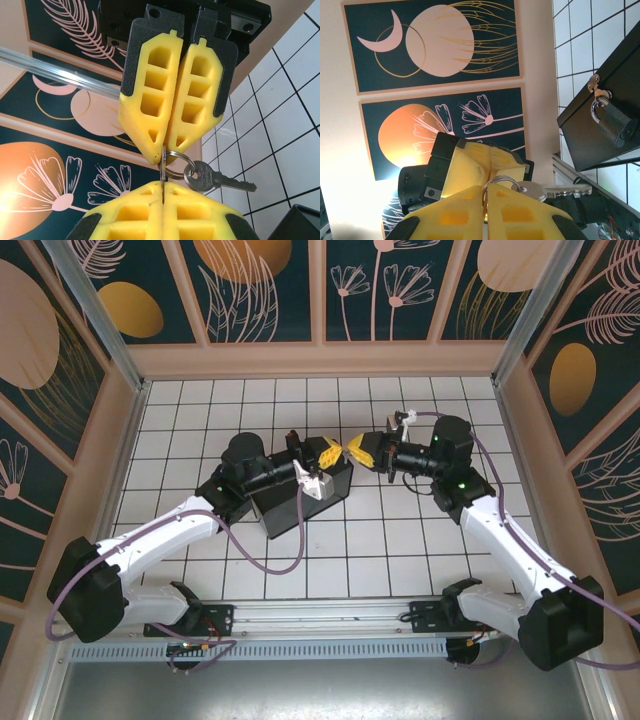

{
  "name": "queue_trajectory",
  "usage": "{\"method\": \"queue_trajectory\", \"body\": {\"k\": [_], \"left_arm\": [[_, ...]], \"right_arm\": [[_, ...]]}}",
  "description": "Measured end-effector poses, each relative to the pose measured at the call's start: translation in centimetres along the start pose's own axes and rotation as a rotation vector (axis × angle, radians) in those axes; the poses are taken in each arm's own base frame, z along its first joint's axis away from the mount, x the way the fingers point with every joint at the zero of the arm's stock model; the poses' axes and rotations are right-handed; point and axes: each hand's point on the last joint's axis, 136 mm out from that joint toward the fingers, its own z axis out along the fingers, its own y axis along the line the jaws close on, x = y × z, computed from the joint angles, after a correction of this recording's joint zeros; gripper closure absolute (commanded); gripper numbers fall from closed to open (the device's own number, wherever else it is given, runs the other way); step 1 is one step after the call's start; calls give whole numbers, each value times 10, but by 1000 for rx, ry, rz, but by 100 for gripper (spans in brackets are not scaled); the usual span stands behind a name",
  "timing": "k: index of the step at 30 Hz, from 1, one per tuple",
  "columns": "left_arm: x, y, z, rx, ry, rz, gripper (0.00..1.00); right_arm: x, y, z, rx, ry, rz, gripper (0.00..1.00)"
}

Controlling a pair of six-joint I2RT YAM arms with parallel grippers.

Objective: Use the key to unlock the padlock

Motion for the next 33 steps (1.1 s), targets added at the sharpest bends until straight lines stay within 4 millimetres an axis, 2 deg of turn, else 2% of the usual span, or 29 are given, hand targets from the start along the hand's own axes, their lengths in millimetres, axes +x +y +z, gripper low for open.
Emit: {"method": "queue_trajectory", "body": {"k": [3,6,10,12,16,22,25,27,28,29,32,33], "left_arm": [[1,0,0,-1,2,0,100],[2,1,0,-3,4,0,100],[3,2,1,-11,9,-12,85],[4,1,2,-12,13,-22,74],[7,-3,4,-3,33,-51,71],[22,-12,-4,-16,119,-157,71],[30,-11,-12,-38,184,-288,68],[35,-6,-20,-67,233,-409,65],[39,-3,-25,-92,268,-496,62],[44,1,-29,-121,303,-584,53],[61,17,-36,-206,426,-871,47],[65,23,-36,-226,456,-954,48]], "right_arm": [[0,0,1,-3,5,-3,92],[0,1,1,-6,5,-7,100],[0,2,1,-8,1,-15,100],[3,2,0,-13,9,-23,100],[7,-2,-10,-20,-10,-32,100],[-4,-4,-29,-17,-122,-68,100],[-6,-11,-35,-7,-173,-94,100],[-6,-24,-40,6,-208,-95,100],[-5,-32,-43,15,-224,-96,100],[-4,-41,-44,28,-239,-100,100],[3,-64,-41,54,-254,-122,100],[9,-71,-37,58,-249,-136,100]]}}
